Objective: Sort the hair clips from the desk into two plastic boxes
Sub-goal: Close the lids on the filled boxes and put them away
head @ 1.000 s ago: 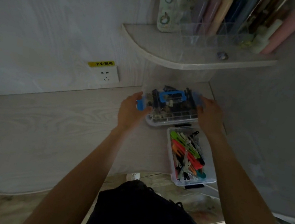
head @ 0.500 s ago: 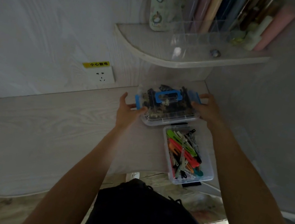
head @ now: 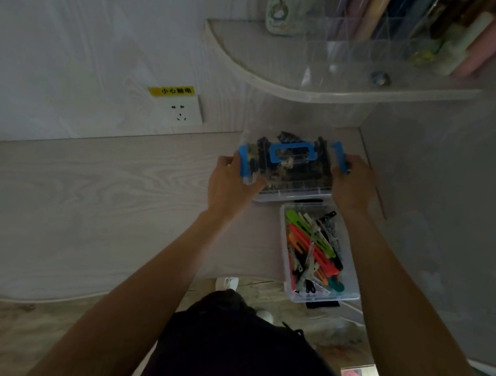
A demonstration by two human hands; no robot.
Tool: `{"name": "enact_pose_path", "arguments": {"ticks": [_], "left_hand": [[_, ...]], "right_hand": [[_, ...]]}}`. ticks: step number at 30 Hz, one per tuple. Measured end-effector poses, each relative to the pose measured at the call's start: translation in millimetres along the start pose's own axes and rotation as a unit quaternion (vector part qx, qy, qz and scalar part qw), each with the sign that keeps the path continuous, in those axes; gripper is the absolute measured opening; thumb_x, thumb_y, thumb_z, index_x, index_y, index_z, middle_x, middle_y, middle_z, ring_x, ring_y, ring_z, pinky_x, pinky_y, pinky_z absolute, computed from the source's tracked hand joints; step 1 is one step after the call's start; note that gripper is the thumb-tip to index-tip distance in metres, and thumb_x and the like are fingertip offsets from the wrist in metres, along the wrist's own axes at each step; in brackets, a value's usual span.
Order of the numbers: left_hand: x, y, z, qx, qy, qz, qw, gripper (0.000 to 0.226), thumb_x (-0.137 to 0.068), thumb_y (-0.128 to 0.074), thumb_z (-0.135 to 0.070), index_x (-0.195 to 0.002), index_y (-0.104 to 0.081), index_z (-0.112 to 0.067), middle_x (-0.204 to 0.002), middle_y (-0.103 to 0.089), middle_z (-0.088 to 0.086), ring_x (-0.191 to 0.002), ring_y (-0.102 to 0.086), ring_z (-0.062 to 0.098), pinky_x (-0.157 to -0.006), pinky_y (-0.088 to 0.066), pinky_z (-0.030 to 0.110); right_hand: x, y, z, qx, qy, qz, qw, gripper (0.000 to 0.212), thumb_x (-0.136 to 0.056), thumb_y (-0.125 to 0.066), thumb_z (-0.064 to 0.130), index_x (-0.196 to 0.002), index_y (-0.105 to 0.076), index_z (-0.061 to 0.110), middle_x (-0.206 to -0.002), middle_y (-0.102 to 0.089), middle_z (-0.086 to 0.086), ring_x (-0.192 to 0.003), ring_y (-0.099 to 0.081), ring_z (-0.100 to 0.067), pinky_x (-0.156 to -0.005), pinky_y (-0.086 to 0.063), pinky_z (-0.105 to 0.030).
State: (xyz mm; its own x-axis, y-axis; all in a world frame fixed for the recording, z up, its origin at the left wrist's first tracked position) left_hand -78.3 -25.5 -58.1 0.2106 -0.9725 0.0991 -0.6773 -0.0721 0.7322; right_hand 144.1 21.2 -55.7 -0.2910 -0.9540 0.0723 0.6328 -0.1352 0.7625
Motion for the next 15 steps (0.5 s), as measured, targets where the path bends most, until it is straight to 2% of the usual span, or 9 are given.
{"name": "enact_pose_path", "arguments": {"ticks": [3,5,7,9,11,13,15], "left_hand": [[-3,-2,5,-0.011,0.012,0.015,1.000,0.059,-0.080,-0.060,-0.051,-0.127,-0.047,-0.017,-0.119,-0.049,0.008,-0.101,-0.056,0.022,-0.075,-0.046,0.029],[-5,0,7,-0.049,0.020,0.024,0.998,0.063,-0.081,-0.058,-0.053,-0.131,-0.043,-0.019,-0.124,-0.048,0.008,-0.108,-0.053,0.024,-0.082,-0.048,0.036],[0,0,2,-0.089,0.003,-0.002,0.996,0.065,-0.084,-0.057,-0.048,-0.138,-0.036,-0.018,-0.134,-0.043,0.012,-0.120,-0.044,0.029,-0.093,-0.043,0.041],[16,3,-13,-0.066,-0.057,-0.077,0.993,0.062,-0.086,-0.056,-0.038,-0.140,-0.034,-0.016,-0.138,-0.041,0.014,-0.124,-0.038,0.030,-0.099,-0.038,0.040],[35,4,-29,0.002,-0.151,-0.111,0.982,0.048,-0.088,-0.053,-0.030,-0.132,-0.044,-0.014,-0.127,-0.050,0.012,-0.115,-0.044,0.022,-0.093,-0.040,0.032],[60,-6,-42,0.034,-0.242,-0.039,0.969,0.038,-0.090,-0.052,-0.026,-0.126,-0.049,-0.015,-0.116,-0.056,0.006,-0.102,-0.048,0.009,-0.082,-0.043,0.022],[78,-24,-40,0.025,-0.275,0.047,0.960,0.037,-0.091,-0.054,-0.026,-0.126,-0.049,-0.017,-0.117,-0.055,0.002,-0.101,-0.050,0.006,-0.082,-0.044,0.020]], "right_hand": [[0,-4,-3,0.055,0.005,-0.007,0.998,0.028,-0.093,-0.049,0.025,-0.113,-0.058,0.007,-0.108,-0.065,-0.019,-0.094,-0.061,-0.034,-0.082,-0.051,-0.047],[3,-6,-4,0.064,0.012,0.014,0.998,0.038,-0.095,-0.044,0.030,-0.126,-0.053,0.009,-0.119,-0.062,-0.019,-0.104,-0.058,-0.035,-0.088,-0.048,-0.048],[18,5,-2,0.031,0.036,0.013,0.999,0.045,-0.097,-0.043,0.032,-0.136,-0.042,0.010,-0.133,-0.053,-0.018,-0.117,-0.052,-0.033,-0.099,-0.043,-0.043],[44,29,-1,0.012,0.099,-0.046,0.994,0.043,-0.095,-0.046,0.028,-0.134,-0.044,0.009,-0.134,-0.052,-0.017,-0.119,-0.050,-0.033,-0.101,-0.039,-0.040],[80,59,-5,0.068,0.150,-0.142,0.976,0.036,-0.090,-0.049,0.020,-0.125,-0.053,0.011,-0.126,-0.057,-0.015,-0.113,-0.051,-0.034,-0.096,-0.040,-0.041],[113,88,-21,0.139,0.118,-0.224,0.957,0.034,-0.084,-0.052,0.013,-0.117,-0.057,0.013,-0.124,-0.058,-0.011,-0.113,-0.049,-0.034,-0.093,-0.038,-0.041],[134,107,-45,0.206,0.033,-0.258,0.943,0.041,-0.080,-0.051,0.009,-0.119,-0.054,0.017,-0.128,-0.054,-0.010,-0.117,-0.045,-0.035,-0.095,-0.035,-0.044]]}}
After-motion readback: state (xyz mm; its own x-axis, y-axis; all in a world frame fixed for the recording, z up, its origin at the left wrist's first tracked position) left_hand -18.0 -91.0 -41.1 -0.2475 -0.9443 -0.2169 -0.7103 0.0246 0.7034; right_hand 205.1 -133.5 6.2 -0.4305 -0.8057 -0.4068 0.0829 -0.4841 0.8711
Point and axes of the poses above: each hand's wrist, its own x-axis away from the middle knuckle, its own y-axis out of the back of the hand, z = x × y, the point moved 3 cm from there along -x, towards the middle knuckle
